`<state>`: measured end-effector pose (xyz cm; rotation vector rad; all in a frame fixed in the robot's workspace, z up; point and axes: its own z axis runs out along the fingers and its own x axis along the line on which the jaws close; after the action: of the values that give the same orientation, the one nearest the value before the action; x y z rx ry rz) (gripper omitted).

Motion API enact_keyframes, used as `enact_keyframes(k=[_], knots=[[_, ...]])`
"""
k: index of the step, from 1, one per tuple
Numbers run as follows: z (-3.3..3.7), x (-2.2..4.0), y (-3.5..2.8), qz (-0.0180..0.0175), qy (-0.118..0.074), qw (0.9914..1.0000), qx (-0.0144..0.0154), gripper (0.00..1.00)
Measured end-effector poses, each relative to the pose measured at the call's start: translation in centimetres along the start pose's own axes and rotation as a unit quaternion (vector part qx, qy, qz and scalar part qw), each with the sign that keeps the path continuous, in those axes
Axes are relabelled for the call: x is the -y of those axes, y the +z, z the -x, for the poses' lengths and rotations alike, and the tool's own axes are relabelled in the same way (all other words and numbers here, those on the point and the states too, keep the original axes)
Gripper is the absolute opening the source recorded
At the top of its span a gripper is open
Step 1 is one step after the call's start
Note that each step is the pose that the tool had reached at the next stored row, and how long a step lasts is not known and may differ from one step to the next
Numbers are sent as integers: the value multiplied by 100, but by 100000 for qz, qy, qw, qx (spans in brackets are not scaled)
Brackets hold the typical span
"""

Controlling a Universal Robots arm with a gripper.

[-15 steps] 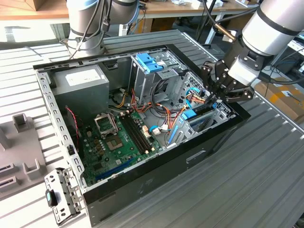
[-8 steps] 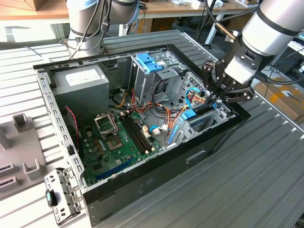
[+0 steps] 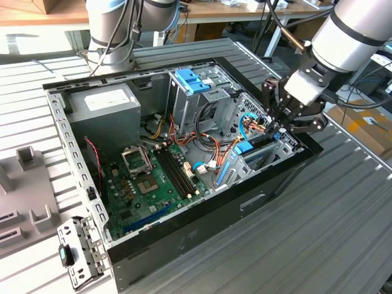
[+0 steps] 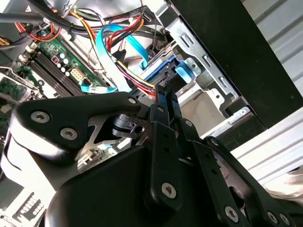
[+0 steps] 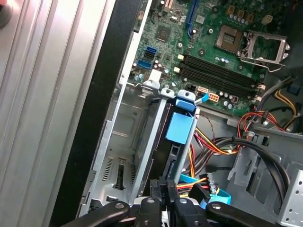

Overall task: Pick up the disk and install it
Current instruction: 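Insert the first disk wire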

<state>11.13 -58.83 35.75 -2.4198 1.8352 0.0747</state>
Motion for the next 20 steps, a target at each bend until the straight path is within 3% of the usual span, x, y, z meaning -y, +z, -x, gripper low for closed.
enact_keyframes(k=[6,11,17,20], knots=[[0,0,1,-323,3175,99949,-171,17],[0,0,2,-588,5745,99833,-306,17],[0,0,3,-876,8574,99627,-456,17],[-1,0,4,-1055,10325,99458,-549,17]])
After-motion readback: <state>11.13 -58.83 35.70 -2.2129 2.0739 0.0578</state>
